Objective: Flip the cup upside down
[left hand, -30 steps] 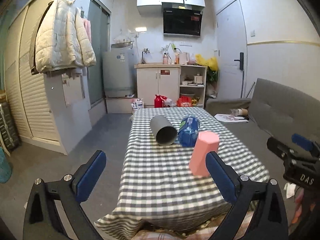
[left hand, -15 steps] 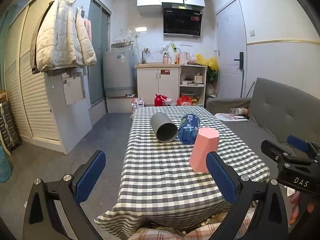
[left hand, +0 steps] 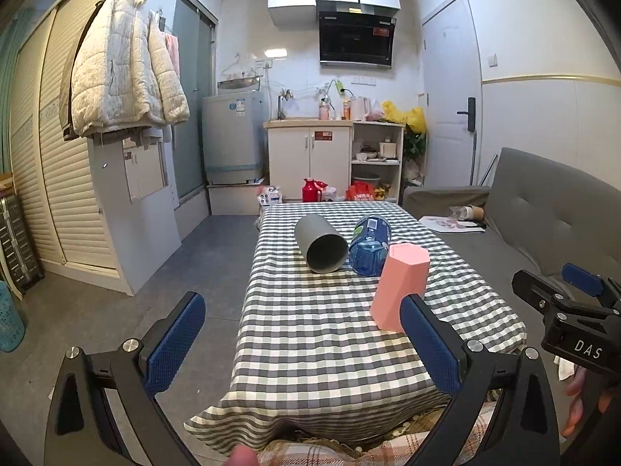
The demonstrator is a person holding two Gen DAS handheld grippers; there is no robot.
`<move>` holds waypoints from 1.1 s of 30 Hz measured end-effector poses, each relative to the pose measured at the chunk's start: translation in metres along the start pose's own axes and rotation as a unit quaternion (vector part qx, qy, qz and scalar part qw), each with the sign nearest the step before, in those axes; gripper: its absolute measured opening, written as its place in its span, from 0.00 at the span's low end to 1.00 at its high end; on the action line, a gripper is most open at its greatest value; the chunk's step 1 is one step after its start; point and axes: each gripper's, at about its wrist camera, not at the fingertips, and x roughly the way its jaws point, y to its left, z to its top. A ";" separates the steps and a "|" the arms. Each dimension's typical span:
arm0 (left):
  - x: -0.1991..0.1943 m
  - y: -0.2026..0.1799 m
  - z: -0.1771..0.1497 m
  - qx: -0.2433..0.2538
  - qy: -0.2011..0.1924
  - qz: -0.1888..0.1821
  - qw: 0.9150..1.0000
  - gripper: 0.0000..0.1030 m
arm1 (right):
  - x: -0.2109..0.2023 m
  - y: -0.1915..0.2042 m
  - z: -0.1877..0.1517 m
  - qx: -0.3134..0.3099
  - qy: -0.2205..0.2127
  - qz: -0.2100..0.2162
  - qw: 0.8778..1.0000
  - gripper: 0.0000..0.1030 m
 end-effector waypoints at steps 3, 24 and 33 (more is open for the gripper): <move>0.000 0.000 0.000 0.000 0.000 0.001 1.000 1.00 | 0.000 0.000 -0.001 -0.001 0.000 0.000 1.000 1.00; 0.000 -0.001 -0.002 0.003 0.003 0.008 1.000 1.00 | 0.001 0.006 -0.002 -0.004 0.002 -0.001 1.000 1.00; 0.000 -0.001 -0.002 0.003 0.004 0.009 1.000 1.00 | 0.001 0.006 -0.002 -0.004 0.003 0.000 1.000 1.00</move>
